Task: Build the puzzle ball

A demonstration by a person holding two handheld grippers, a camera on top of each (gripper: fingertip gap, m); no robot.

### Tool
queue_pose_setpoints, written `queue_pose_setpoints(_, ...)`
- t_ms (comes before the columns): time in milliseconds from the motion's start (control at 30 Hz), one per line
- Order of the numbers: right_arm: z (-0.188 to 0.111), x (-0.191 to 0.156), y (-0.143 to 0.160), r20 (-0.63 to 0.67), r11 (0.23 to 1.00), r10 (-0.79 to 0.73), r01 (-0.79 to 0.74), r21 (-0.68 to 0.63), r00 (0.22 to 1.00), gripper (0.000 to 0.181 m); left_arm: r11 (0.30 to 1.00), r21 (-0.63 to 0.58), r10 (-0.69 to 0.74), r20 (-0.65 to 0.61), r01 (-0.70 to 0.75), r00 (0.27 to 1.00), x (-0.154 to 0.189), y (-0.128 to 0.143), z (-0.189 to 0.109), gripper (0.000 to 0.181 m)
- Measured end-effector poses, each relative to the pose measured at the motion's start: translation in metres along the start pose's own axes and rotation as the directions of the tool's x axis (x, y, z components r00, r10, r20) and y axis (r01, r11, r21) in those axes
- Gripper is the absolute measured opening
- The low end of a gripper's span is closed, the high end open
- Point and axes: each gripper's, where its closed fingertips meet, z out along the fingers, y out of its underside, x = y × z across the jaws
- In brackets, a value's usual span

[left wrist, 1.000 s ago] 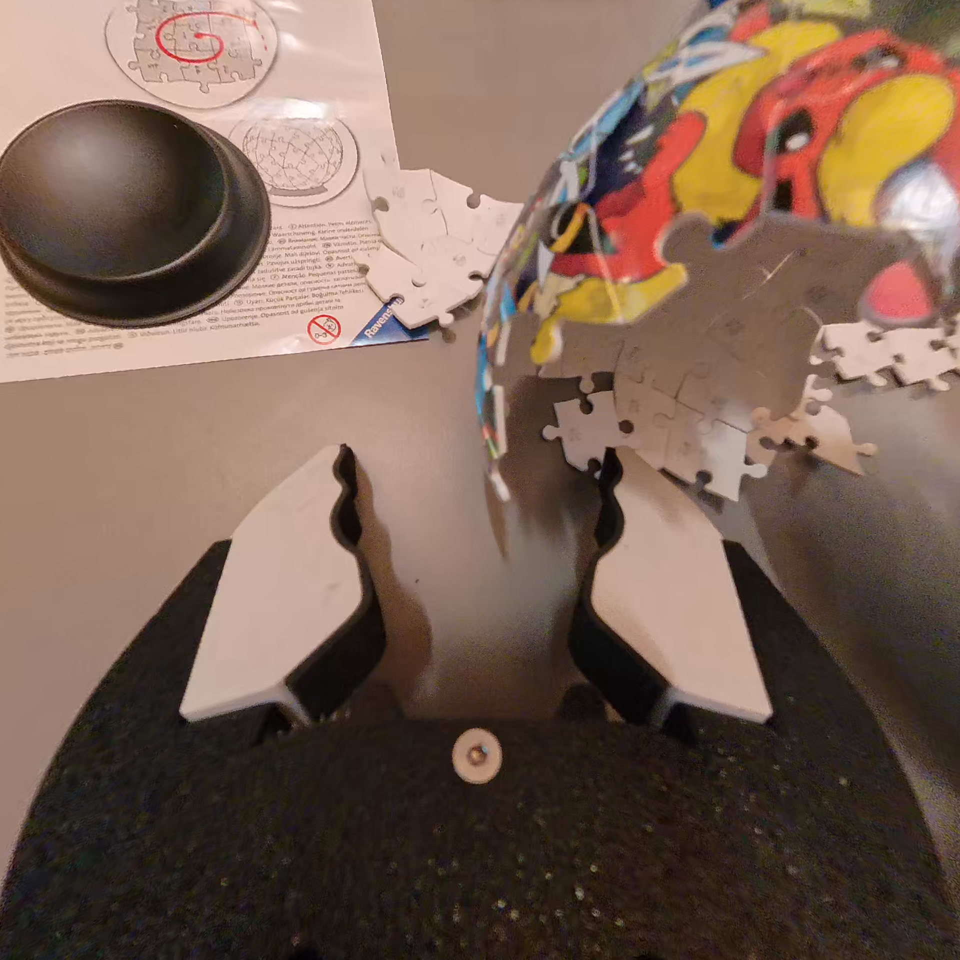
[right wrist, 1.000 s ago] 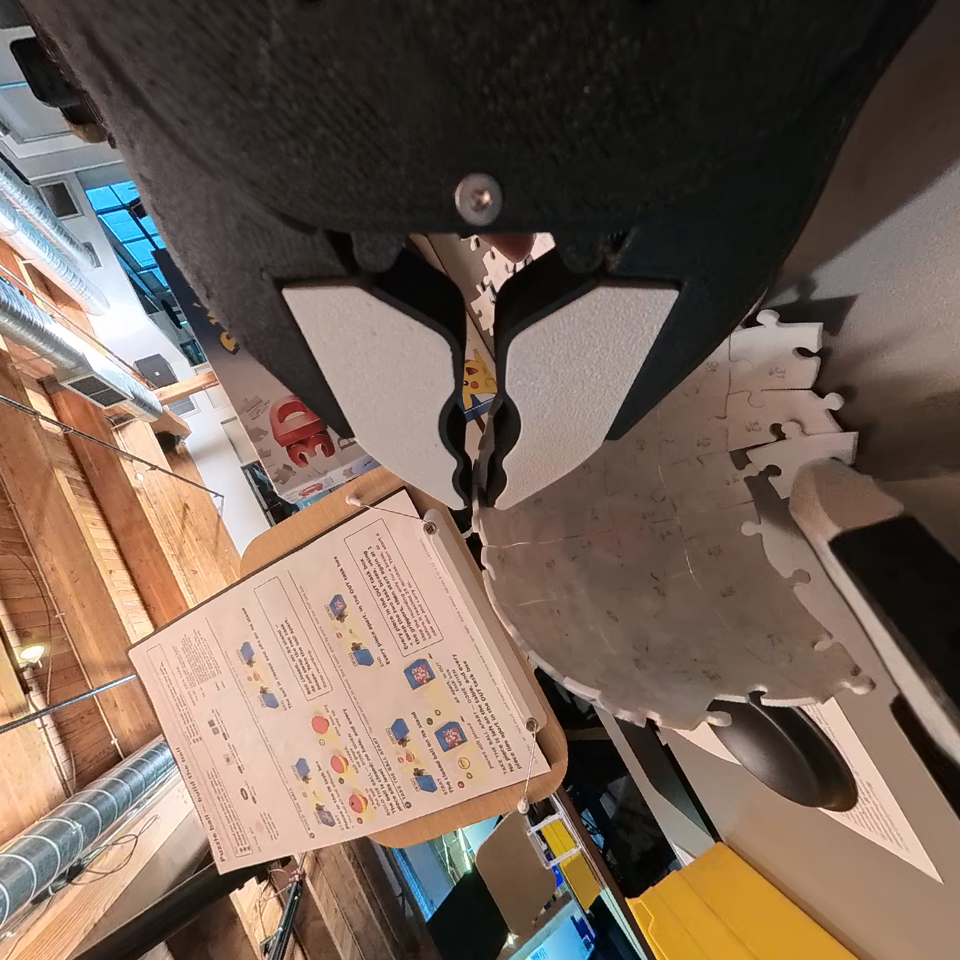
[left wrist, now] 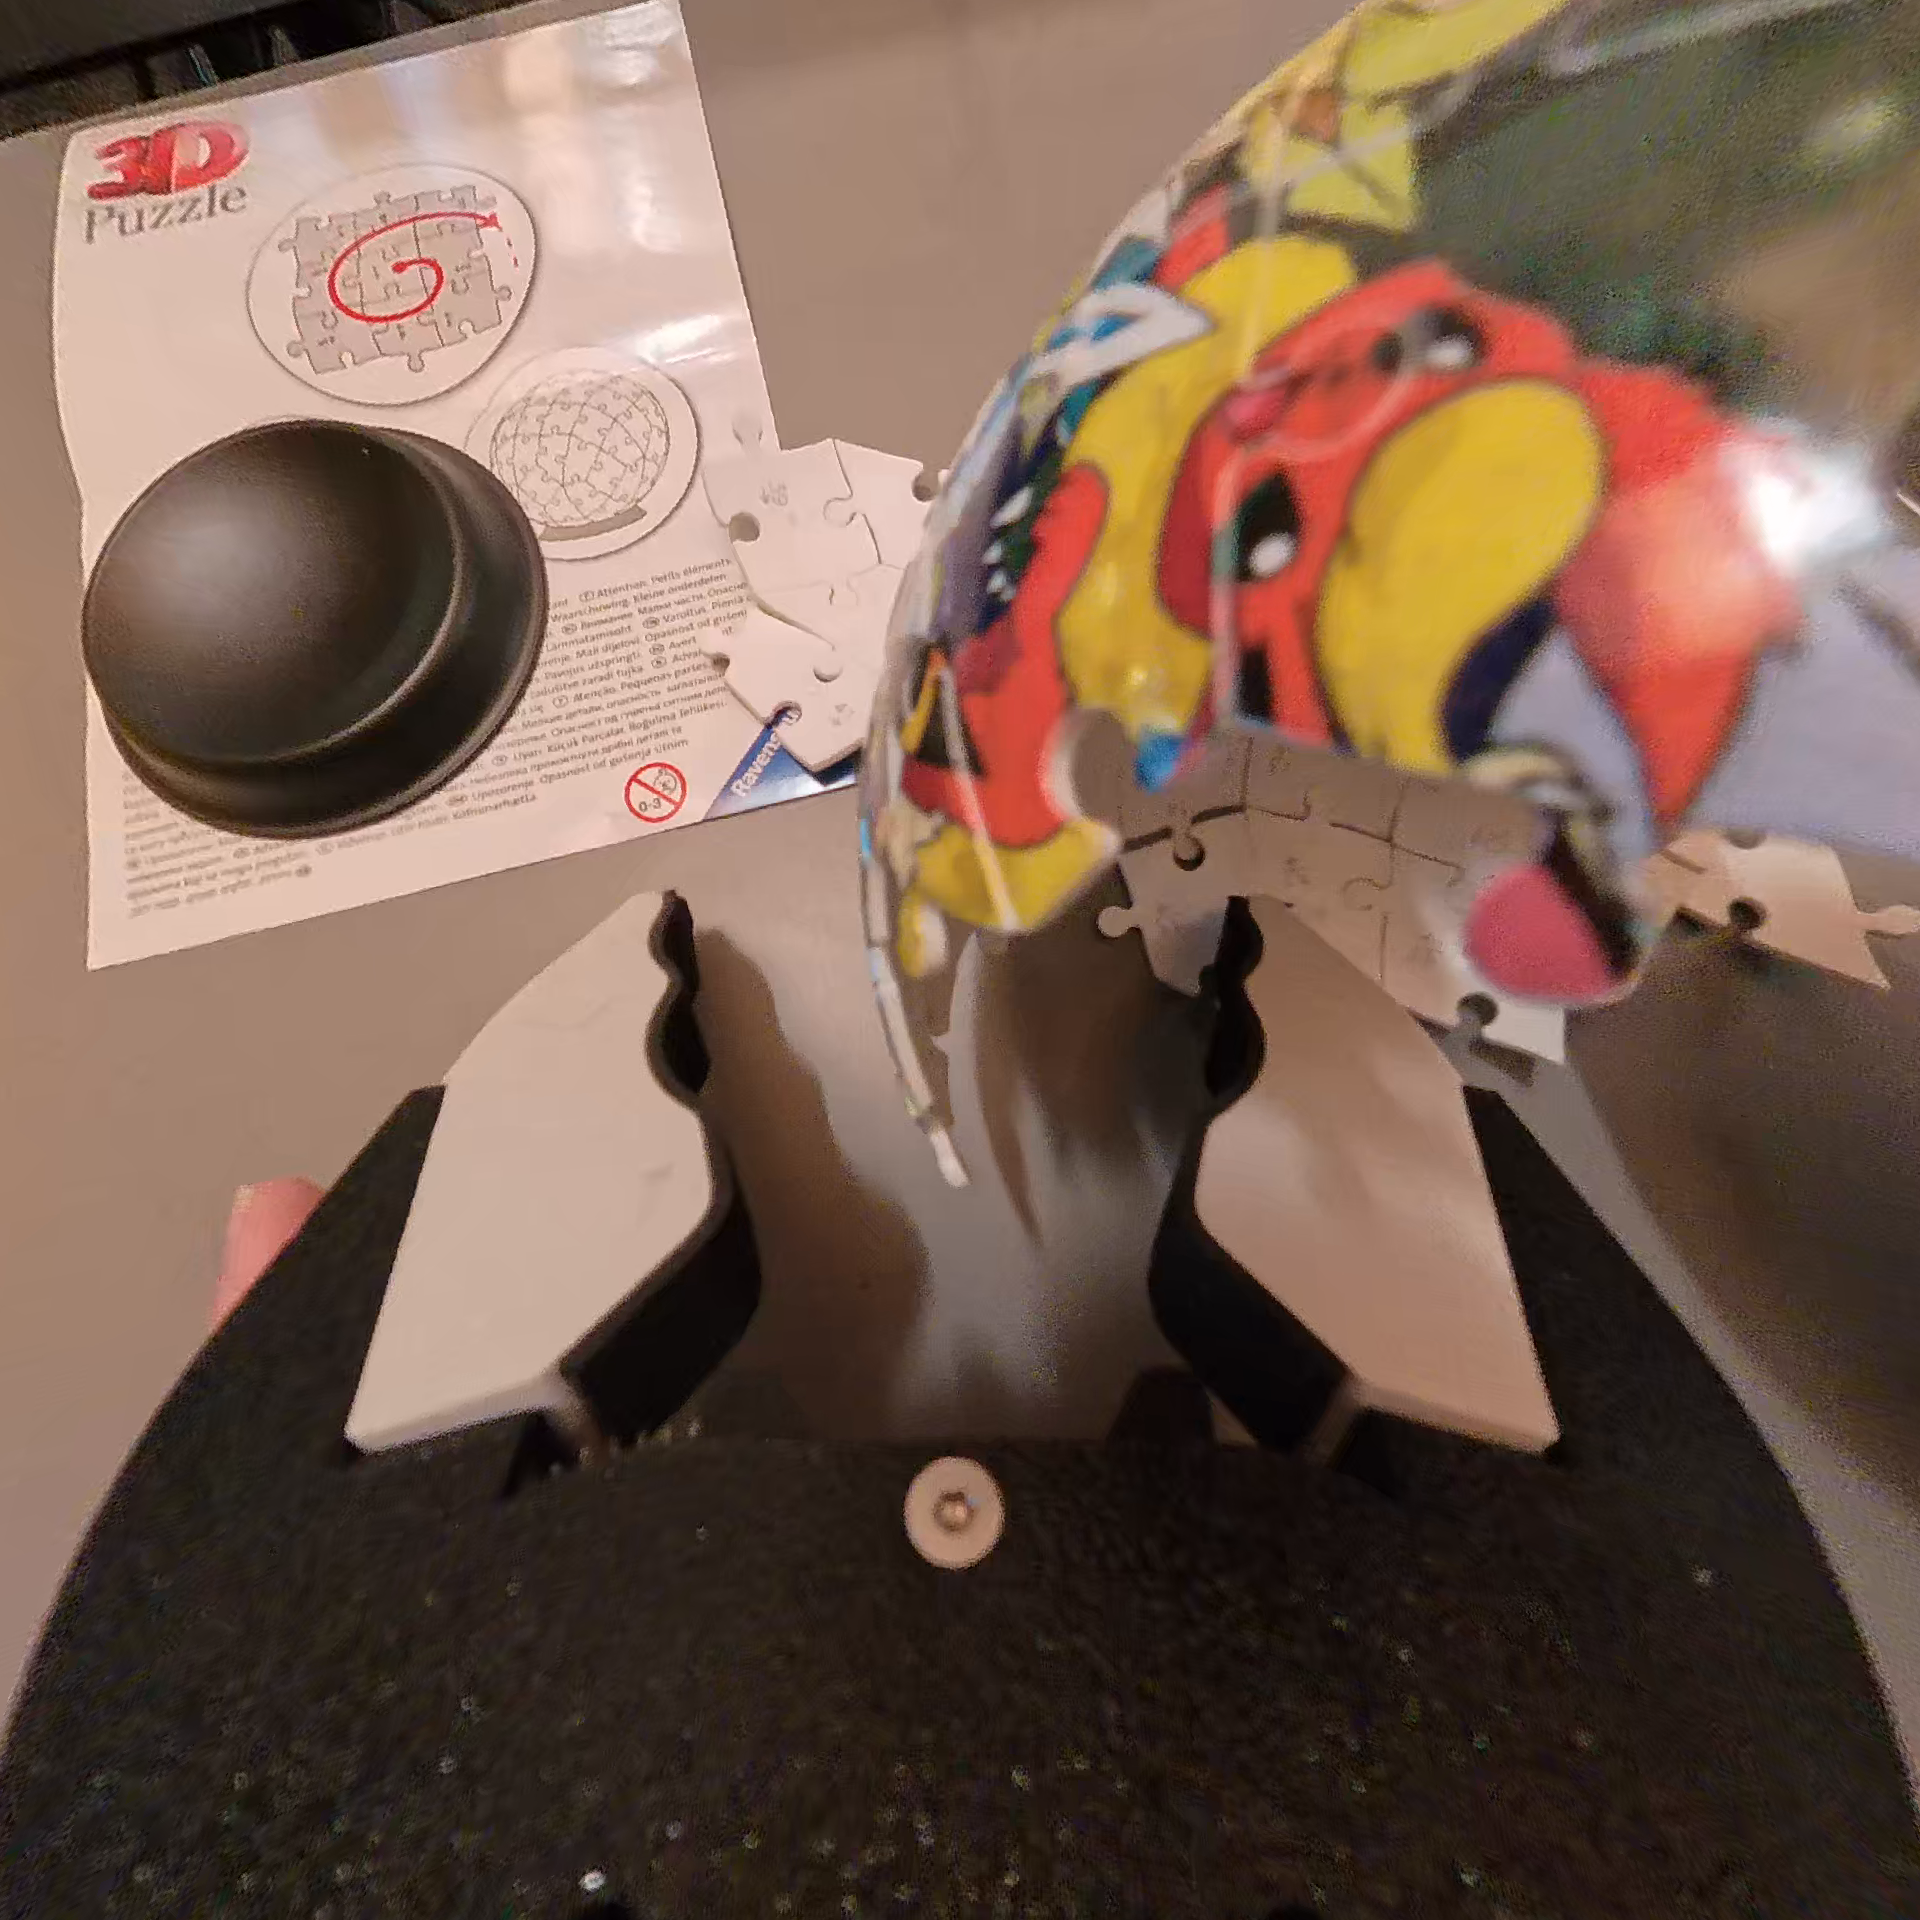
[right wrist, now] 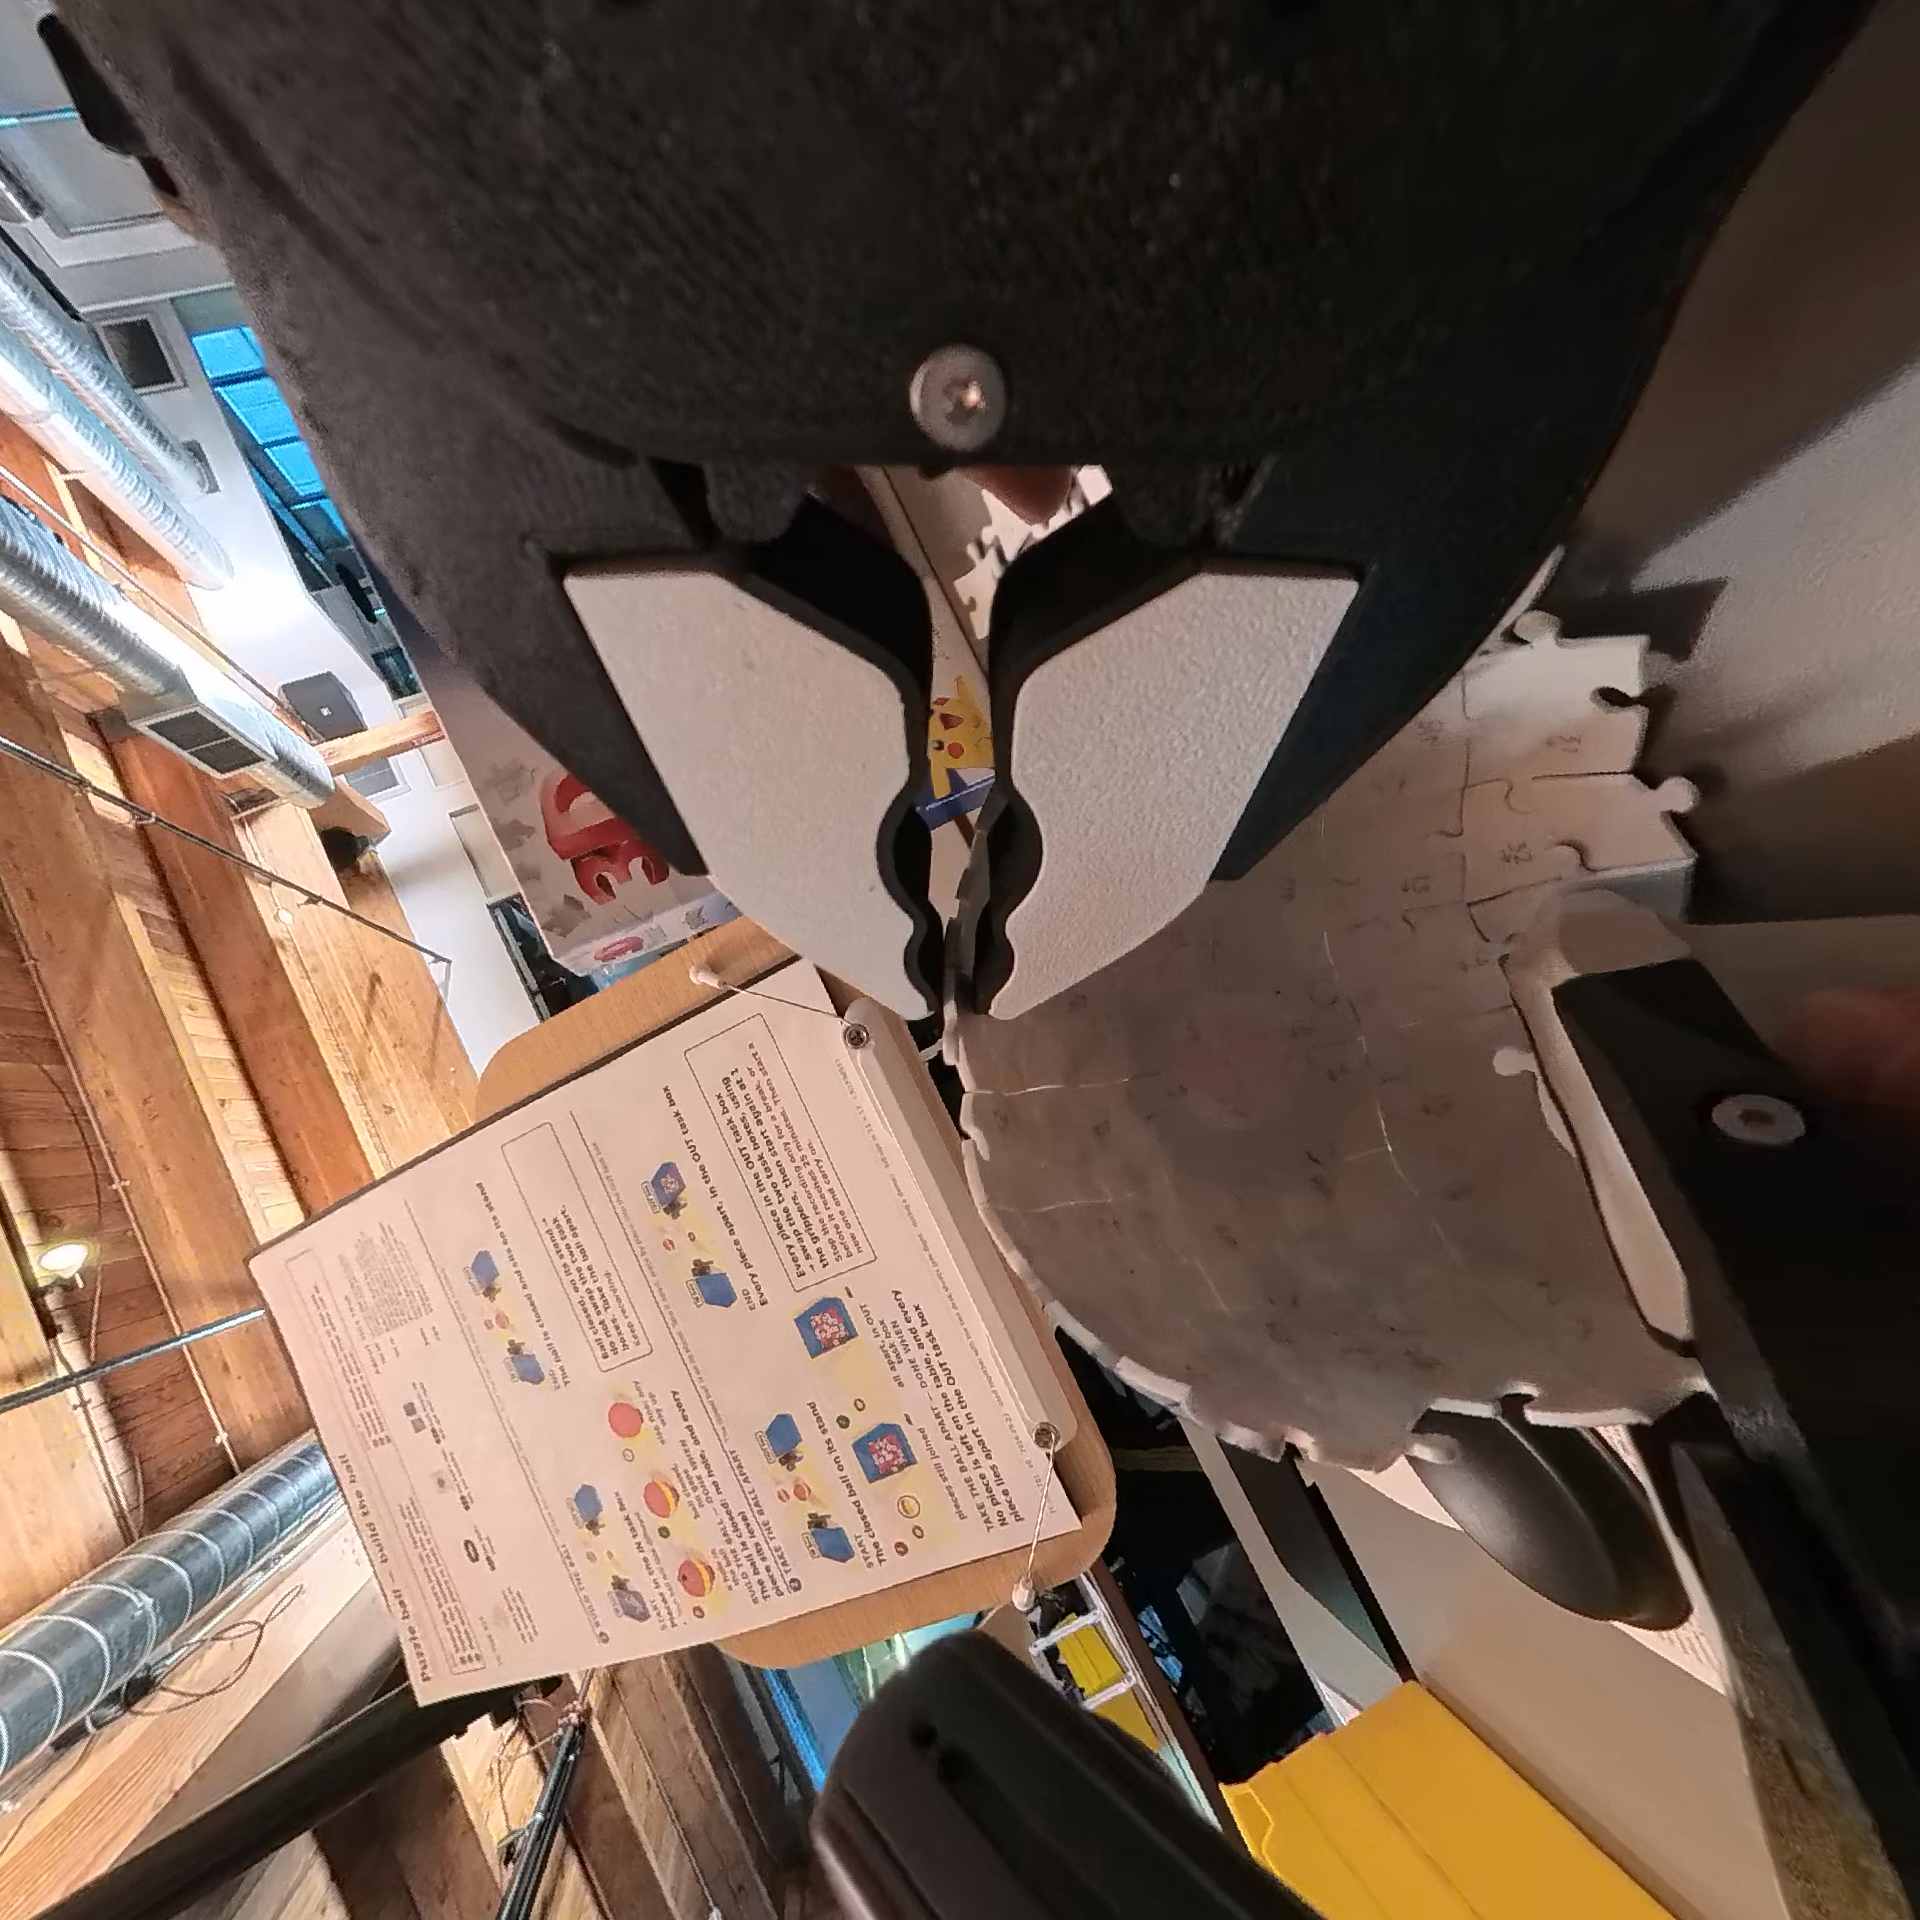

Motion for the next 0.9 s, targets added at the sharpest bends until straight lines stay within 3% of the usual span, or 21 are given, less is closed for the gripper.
queue_pose_setpoints(300,0.005,0.000,0.000,0.003,1.000,-0.027,0.027,-0.002,1.000,0.006,0.997,0.011,0.071,-0.021,-0.071,0.997,-0.004,-0.006,0.004,0.095)
queue_pose_setpoints(900,0.007,-0.002,-0.002,-0.011,0.999,-0.035,0.035,0.003,0.999,0.006,0.997,0.040,0.072,-0.016,-0.072,0.997,-0.001,-0.012,0.004,0.093)
